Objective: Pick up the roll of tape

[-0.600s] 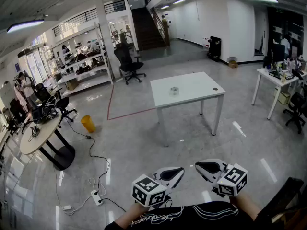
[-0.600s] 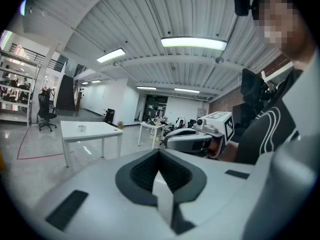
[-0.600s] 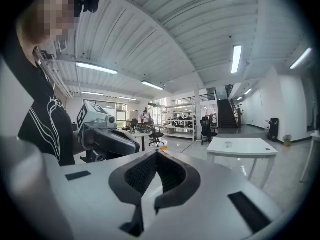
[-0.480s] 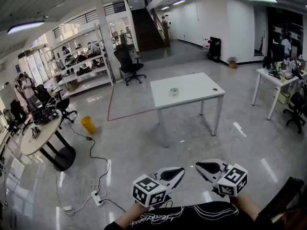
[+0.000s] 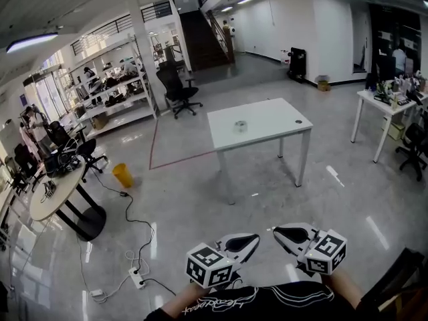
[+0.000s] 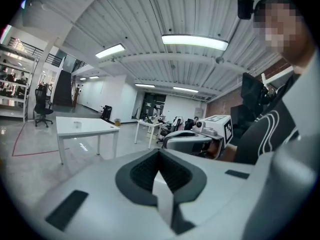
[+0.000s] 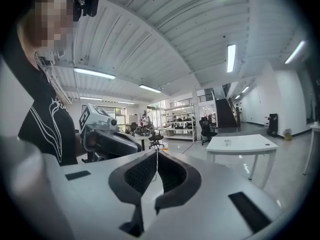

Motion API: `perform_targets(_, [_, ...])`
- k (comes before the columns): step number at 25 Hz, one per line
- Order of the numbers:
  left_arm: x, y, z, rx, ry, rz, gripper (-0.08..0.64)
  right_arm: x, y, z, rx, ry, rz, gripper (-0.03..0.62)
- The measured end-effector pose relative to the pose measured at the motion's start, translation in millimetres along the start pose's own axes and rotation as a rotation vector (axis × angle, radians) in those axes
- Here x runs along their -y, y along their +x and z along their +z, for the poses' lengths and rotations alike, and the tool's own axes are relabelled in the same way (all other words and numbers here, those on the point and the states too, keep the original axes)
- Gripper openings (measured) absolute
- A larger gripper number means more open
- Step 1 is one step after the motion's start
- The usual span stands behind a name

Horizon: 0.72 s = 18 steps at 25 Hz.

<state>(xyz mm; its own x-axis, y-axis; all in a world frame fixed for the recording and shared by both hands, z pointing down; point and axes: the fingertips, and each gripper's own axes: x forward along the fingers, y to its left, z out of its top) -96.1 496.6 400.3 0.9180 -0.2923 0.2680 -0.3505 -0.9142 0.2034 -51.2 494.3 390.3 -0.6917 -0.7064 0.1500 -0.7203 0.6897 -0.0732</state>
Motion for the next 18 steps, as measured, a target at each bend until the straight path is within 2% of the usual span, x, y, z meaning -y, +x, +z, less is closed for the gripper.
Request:
perform_targets(4, [-11,16,3,-0.012,0.004,-0.028,0.003,18,3,-6,-0.023,0.001,-0.026,0.014])
perform_targets(9, [-44,40,5,-0.018,-0.014,-0.055,0.003,51,20,-20,-0.053,0.028,-0.056,0.014])
perform_targets(13, [-85,65,6,-0.034,-0.011,-0.087,0.003,87,49,-27,-0.073,0.036,-0.081,0.014])
perform_targets(18, [-156,115,22,-0.046,-0.024,-0.116,0.003,163,92,-24,-0.096,0.055,-0.109,0.014])
